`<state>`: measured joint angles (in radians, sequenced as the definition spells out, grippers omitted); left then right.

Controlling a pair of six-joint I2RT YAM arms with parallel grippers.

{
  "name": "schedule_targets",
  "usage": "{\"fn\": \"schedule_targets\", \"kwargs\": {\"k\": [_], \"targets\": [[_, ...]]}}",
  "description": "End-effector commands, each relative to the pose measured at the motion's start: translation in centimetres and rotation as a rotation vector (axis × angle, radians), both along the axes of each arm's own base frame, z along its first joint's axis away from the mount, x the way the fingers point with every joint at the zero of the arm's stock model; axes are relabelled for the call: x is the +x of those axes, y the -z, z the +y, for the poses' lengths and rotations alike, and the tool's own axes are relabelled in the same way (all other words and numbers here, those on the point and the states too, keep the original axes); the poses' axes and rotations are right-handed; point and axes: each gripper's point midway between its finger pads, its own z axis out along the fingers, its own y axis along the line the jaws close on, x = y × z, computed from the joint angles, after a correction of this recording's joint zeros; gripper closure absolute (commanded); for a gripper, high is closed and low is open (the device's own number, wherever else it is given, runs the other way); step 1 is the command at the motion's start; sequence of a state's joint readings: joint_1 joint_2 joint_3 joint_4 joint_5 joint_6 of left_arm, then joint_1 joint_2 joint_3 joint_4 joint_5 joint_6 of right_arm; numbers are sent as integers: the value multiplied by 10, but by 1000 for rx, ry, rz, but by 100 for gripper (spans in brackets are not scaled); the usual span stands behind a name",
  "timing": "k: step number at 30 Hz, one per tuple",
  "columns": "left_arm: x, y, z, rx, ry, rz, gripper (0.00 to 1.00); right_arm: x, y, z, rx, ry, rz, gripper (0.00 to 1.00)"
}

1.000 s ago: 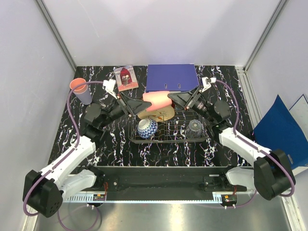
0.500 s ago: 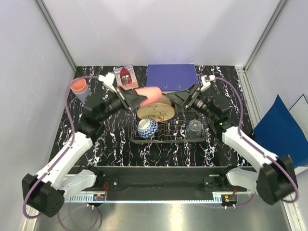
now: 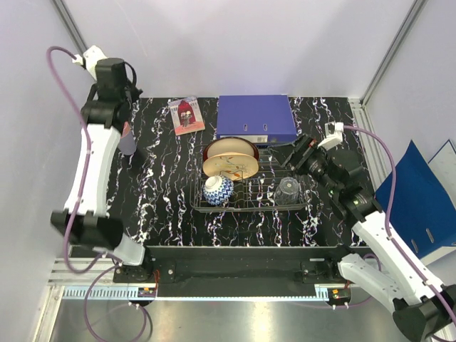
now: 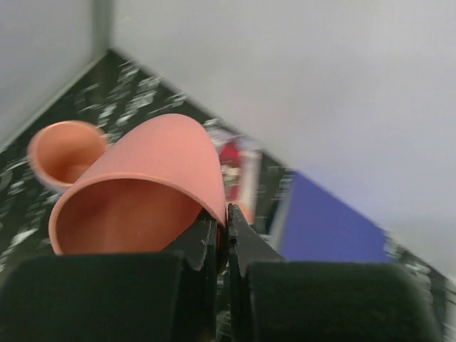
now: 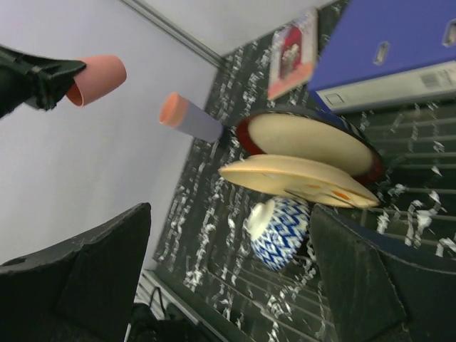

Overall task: Unload the mixed dishes from the dish rack
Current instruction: Place the cup at the center of the board.

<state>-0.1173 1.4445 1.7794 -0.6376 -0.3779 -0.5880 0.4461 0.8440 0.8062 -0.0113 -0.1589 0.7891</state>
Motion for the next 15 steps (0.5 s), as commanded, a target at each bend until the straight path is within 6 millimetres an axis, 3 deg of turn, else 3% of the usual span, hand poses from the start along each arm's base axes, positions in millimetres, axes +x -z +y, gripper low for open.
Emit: {"fn": "schedule_targets", "kwargs": {"k": [1, 3, 7, 9, 15], "targets": [[9, 42, 56, 65, -169, 244, 100, -11, 6, -23, -104, 70, -6, 0], [23, 55, 66, 64, -183, 291, 100, -17, 4, -28, -120, 77, -24, 0], [33, 59, 90, 59, -224, 307, 100, -25, 3, -36, -150, 92, -34, 0], [40, 71, 100, 61, -244, 339, 100, -28, 7, -39, -152, 97, -30, 0], [48, 88, 115, 45, -268, 379, 100, -29, 9, -46, -176, 123, -56, 0]]}}
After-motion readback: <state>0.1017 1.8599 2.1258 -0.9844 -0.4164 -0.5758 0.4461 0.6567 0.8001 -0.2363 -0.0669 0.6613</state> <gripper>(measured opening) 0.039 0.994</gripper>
